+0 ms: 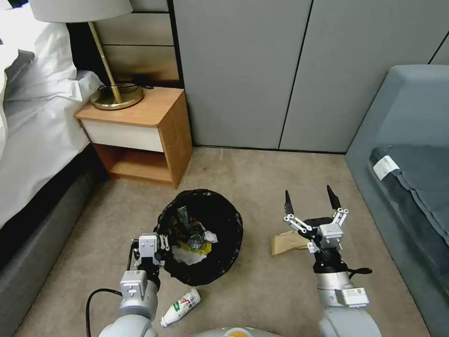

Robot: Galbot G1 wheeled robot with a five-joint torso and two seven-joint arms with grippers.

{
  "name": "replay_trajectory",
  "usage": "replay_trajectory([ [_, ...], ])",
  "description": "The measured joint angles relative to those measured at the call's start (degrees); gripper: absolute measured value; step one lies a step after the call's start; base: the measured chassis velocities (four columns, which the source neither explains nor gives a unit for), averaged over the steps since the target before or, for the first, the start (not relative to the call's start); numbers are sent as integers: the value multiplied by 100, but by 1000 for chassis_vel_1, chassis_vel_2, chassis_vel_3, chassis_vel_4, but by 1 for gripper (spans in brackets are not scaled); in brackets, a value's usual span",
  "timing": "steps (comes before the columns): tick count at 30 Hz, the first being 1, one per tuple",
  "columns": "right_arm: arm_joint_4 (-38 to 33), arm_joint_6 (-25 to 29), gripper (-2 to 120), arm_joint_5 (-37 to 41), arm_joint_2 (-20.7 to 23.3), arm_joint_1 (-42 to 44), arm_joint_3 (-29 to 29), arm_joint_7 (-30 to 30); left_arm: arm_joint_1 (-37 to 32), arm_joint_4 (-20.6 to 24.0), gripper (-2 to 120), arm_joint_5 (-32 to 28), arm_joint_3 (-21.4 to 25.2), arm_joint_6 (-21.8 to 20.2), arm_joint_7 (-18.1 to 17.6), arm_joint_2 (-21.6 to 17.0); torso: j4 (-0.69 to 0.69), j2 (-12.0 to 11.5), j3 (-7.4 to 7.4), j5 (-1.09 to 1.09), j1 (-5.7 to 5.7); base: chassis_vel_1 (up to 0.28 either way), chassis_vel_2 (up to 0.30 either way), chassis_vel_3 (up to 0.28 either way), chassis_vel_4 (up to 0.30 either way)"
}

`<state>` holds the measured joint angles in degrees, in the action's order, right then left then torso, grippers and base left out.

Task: Pick up the trash bin, then pick up the garbage from the floor and place it into the trash bin.

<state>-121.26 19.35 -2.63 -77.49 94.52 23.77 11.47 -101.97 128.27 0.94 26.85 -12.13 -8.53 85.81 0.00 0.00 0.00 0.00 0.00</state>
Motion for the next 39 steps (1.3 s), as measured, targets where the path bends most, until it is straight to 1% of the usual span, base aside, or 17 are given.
replay_trajectory([
  [1, -48, -227, 100, 134, 9, -20, -8, 69, 0, 0, 1, 0, 0, 0, 0, 0, 0, 0, 0, 0, 0, 0, 0, 0, 0],
  [2, -48, -227, 100, 134, 9, -20, -8, 69, 0, 0, 1, 0, 0, 0, 0, 0, 0, 0, 0, 0, 0, 0, 0, 0, 0],
  [4, -180, -1011, 100, 581, 42, -131, -60, 327, 6, -2, 1, 0, -1, -1, 0, 2, 0, 0, 0, 0, 0, 0, 0, 0, 0],
  [5, -180, -1011, 100, 581, 42, -131, -60, 327, 6, -2, 1, 0, -1, -1, 0, 2, 0, 0, 0, 0, 0, 0, 0, 0, 0],
  [6, -202, -1206, 100, 684, 47, -167, -59, 375, 7, -3, 1, 0, -1, -1, 0, 3, 0, 0, 0, 0, 0, 0, 0, 0, 0],
  [8, -279, -2072, 100, 1080, 81, -321, -34, 548, 10, -10, 1, 0, -3, -2, 1, 5, 1, 0, 0, 0, 0, 0, 0, 0, 0],
  [9, -279, -2072, 100, 1080, 81, -321, -34, 548, 10, -10, 1, 0, -3, -2, 1, 5, 1, 0, 0, 0, 0, 0, 0, 0, 0],
  [12, -301, -2917, 100, 1530, 143, -438, 41, 704, 22, -26, 1, 0, -5, -4, 3, 5, 0, 0, 0, 0, 0, 0, 0, 0, 0],
  [13, -301, -2917, 100, 1530, 143, -438, 41, 704, 22, -26, 1, 0, -5, -4, 3, 5, 0, 0, 0, 0, 0, 0, 0, 0, 0],
  [15, -196, -3346, 100, 1847, 169, -465, 95, 792, 29, -42, 1, 0, -7, -5, 5, 6, 0, 0, 0, 0, 0, 0, 0, 0, 0],
  [17, -145, -3444, 100, 1940, 176, -464, 110, 800, 32, -46, 1, 0, -8, -5, 6, 6, 0, 0, 0, 0, 0, 0, 0, 0, 0],
  [19, 34, -3690, 100, 2344, 188, -445, 139, 832, 42, -58, 1, -1, -10, -7, 10, 7, 0, 0, 0, 0, 0, 0, 0, 0, 0],
  [20, 34, -3690, 100, 2344, 188, -445, 139, 832, 42, -58, 1, -1, -10, -7, 10, 7, 0, 0, 0, 0, 0, 0, 0, 0, 0],
  [27, 652, -4125, 100, 3458, 179, -496, 144, 964, 40, -84, 1, 0, -21, -7, 17, 8, 0, 0, 0, 0, 0, 0, 0, 0, 0],
  [29, 652, -4125, 100, 3458, 179, -496, 144, 964, 40, -84, 1, 0, -21, -7, 17, 8, 0, 0, 0, 0, 0, 0, 0, 0, 0],
  [31, 1131, -4244, 100, 3855, 138, -620, 128, 1035, 30, -88, 1, 0, -22, -7, 20, 6, 0, 0, 0, 0, 0, 0, 0, 0, 0],
  [39, 1659, -4221, 100, 4033, 72, -791, 150, 973, 13, -88, 1, 5, -19, -4, 23, 5, 0, 0, 0, 0, 0, 0, 0, 0, 0],
])
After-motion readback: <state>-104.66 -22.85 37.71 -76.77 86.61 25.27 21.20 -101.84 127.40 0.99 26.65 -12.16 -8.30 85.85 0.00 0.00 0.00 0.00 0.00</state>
